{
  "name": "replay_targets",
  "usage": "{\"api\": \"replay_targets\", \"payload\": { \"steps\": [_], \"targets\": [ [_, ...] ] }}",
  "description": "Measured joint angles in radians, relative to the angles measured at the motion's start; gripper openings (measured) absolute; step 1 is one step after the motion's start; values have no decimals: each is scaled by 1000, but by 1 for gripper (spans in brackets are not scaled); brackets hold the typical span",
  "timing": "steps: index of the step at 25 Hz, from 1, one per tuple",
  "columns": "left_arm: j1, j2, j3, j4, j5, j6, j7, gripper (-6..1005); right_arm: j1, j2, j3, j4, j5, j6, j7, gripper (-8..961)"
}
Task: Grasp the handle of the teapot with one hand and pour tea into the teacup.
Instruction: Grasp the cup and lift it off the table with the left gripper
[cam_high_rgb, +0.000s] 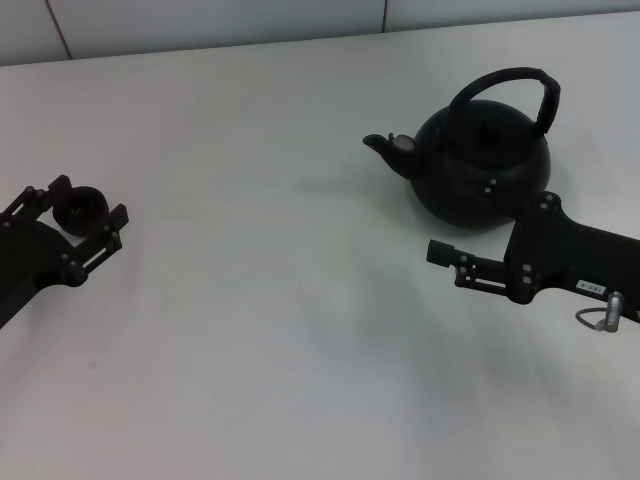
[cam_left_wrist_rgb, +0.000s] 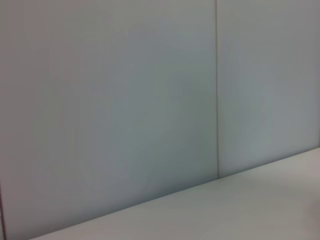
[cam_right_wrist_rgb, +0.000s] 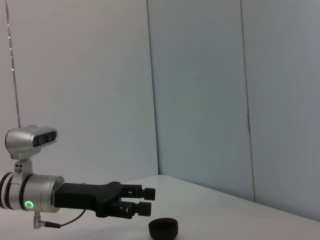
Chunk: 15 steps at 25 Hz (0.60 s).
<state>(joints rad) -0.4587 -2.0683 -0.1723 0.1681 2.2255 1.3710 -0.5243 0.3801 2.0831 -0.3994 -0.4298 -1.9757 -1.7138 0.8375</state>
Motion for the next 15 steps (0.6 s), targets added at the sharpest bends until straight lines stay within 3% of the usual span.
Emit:
{"api": "replay_targets", "payload": {
  "steps": [15],
  "targets": [
    [3, 0, -16, -8, -9, -80, 3, 769, 2, -1, 0, -4, 0, 0, 0, 750]
  ]
}}
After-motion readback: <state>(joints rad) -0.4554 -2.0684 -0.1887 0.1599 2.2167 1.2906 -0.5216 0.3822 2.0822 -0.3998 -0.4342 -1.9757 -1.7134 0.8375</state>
